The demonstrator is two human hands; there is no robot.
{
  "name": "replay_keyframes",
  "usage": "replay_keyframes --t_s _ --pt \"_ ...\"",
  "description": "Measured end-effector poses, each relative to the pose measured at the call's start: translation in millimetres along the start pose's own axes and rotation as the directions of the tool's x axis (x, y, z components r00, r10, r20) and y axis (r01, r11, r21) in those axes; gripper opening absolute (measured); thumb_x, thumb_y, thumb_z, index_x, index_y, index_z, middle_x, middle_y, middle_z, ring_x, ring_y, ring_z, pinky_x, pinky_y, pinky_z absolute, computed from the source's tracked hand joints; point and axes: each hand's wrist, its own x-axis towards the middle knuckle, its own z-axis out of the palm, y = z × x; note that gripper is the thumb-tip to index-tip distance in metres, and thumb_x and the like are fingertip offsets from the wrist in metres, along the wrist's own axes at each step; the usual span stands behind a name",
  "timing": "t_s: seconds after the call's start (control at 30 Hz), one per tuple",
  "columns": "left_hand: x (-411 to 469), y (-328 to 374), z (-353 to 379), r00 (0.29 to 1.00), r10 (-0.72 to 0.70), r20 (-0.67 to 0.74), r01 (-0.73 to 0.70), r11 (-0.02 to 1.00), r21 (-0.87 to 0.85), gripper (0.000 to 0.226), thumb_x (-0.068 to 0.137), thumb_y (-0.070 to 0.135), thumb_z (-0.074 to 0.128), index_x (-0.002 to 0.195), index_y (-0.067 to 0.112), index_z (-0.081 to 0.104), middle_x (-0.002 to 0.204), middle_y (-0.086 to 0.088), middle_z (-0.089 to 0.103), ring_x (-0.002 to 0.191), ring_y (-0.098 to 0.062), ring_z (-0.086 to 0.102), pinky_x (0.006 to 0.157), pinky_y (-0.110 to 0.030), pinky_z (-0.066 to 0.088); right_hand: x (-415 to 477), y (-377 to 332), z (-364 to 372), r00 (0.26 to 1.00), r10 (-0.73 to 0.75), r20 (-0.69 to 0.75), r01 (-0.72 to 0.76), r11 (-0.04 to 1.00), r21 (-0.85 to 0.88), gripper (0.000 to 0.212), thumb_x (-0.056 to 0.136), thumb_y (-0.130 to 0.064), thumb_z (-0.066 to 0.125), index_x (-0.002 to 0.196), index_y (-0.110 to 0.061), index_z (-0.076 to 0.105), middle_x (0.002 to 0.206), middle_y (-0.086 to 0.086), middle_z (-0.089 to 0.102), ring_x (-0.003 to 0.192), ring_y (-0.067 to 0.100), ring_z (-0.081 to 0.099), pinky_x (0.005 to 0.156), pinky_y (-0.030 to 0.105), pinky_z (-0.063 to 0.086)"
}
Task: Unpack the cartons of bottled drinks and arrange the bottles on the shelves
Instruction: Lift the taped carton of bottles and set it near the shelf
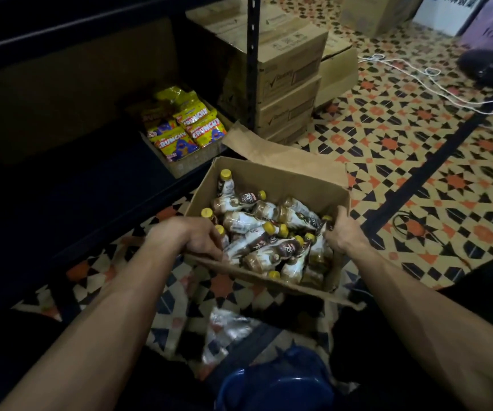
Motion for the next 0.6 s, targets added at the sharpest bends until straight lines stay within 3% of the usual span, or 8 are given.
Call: replay_keyframes --t_s 0.1,0.2,0.33,0.43,0.5,0.6 --pt "5.1 5.7 11.9 0.995 0.02 0.094 -0.021 1.0 0.004 0.063 0.06 0.07 0.078 0.116 0.045 0.067 0.131 0.016 0.056 0.123 -0.015 0.051 0.107 -0.041 0.042 -4.0 0.0 4.5 1.0 -0.002 0.003 0.002 1.0 -0.003 0.067 0.092 -0.014 0.062 0.149 -0.02 0.027 0.133 0.023 0.051 0.12 0.041 0.054 0.101 0.048 0.048" --pt "17.3 14.2 30.1 0.993 -0.017 0.114 0.007 0.996 0.093 0.062 0.063 0.053 0.085 0.121 0.039 0.066 0.129 0.013 0.057 0.118 -0.017 0.054 0.102 -0.039 0.046 -4.8 -1.8 4.3 0.999 0.024 0.024 -0.024 1.0 0.0 0.066 0.092 -0.016 0.062 0.149 -0.022 0.03 0.137 0.021 0.047 0.122 0.04 0.053 0.103 0.052 0.048" --pt "31.7 21.3 62.2 0.993 0.039 -0.108 -0.03 0.996 0.086 0.031 0.076 0.028 0.082 0.104 0.028 0.07 0.107 0.006 0.067 0.093 -0.014 0.061 0.084 -0.033 0.055 -6.3 -5.1 6.1 0.998 0.049 0.032 -0.048 0.998 -0.034 0.062 0.093 -0.017 0.062 0.148 -0.02 0.033 0.148 0.02 0.034 0.131 0.04 0.046 0.108 0.054 0.044" --pt "34.8 23.3 65.6 0.969 0.069 -0.235 -0.035 0.989 0.143 0.027 0.073 0.029 0.082 0.094 0.027 0.065 0.099 0.004 0.064 0.089 -0.015 0.062 0.079 -0.034 0.057 -11.0 -7.5 9.4 0.999 0.024 -0.031 -0.026 0.996 -0.081 0.06 0.094 -0.015 0.063 0.146 -0.016 0.034 0.155 0.024 0.021 0.141 0.042 0.031 0.115 0.056 0.035" --pt "36.3 25.3 63.7 0.948 0.117 -0.295 -0.042 0.968 0.249 0.03 0.069 0.037 0.085 0.088 0.029 0.062 0.092 0.006 0.062 0.088 -0.017 0.062 0.075 -0.034 0.055 -14.4 -12.1 12.1 0.99 -0.079 -0.119 0.057 0.982 -0.178 0.057 0.093 -0.013 0.063 0.144 -0.012 0.036 0.162 0.028 0.008 0.15 0.045 0.015 0.121 0.057 0.022" --pt "38.7 26.9 59.8 0.95 0.098 -0.297 -0.026 0.971 0.239 0.03 0.065 0.039 0.086 0.08 0.029 0.063 0.084 0.01 0.063 0.085 -0.014 0.061 0.068 -0.029 0.051 -18.8 -24.6 20.4 0.953 -0.268 -0.14 0.21 0.921 -0.329 0.057 0.092 -0.013 0.062 0.144 -0.011 0.038 0.165 0.027 0.0 0.154 0.043 0.002 0.122 0.056 0.005"
